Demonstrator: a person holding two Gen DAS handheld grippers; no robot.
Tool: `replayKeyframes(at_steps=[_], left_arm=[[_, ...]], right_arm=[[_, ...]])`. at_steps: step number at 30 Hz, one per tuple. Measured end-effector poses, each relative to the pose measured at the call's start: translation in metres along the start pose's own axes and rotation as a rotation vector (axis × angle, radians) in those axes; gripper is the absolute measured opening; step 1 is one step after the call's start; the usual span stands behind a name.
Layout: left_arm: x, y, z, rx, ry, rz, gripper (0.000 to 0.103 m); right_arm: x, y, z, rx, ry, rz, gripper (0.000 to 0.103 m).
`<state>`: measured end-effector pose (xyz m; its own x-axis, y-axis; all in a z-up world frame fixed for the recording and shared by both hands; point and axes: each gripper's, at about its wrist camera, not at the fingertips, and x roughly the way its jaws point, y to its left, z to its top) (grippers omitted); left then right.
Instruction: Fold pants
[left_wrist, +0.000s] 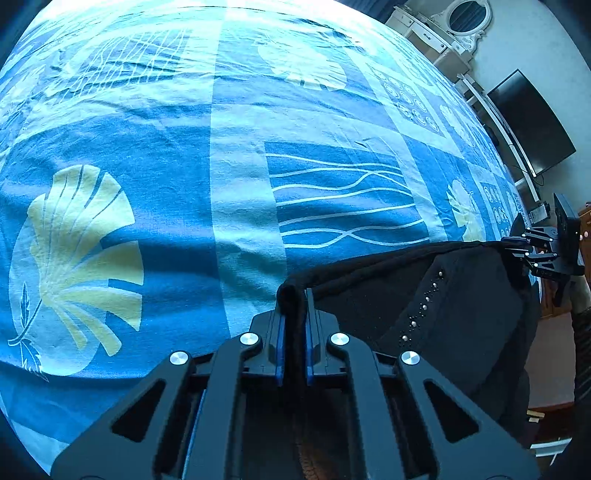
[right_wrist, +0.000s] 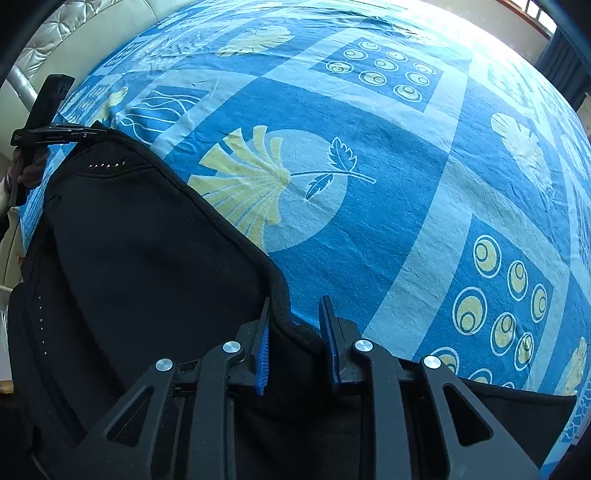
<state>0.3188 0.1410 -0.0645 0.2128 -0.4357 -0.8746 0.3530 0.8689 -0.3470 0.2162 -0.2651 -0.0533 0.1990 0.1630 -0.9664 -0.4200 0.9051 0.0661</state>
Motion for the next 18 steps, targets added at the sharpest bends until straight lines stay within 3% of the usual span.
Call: replayKeyframes(at_steps=[3, 10, 18], left_arm=[[-0.013, -0.007, -0.001, 0.009, -0.046, 0.004, 0.006], [-0.074, -0.016, -0.015, -0.055, -0.222, -0.139, 0.006], [-0.134, -0.043, -0.093, -0.054, -0.329, -0.205, 0.006]], right_arm=[[-0.016, 0.004, -0.001, -0.002, -0.059, -0.050, 0.024], [-0.064, 0.043, -0.014, -0.039, -0.241, -0.233, 0.024], [-0.102, 0.116, -0.099, -0.110, -0.393, -0.406, 0.023]])
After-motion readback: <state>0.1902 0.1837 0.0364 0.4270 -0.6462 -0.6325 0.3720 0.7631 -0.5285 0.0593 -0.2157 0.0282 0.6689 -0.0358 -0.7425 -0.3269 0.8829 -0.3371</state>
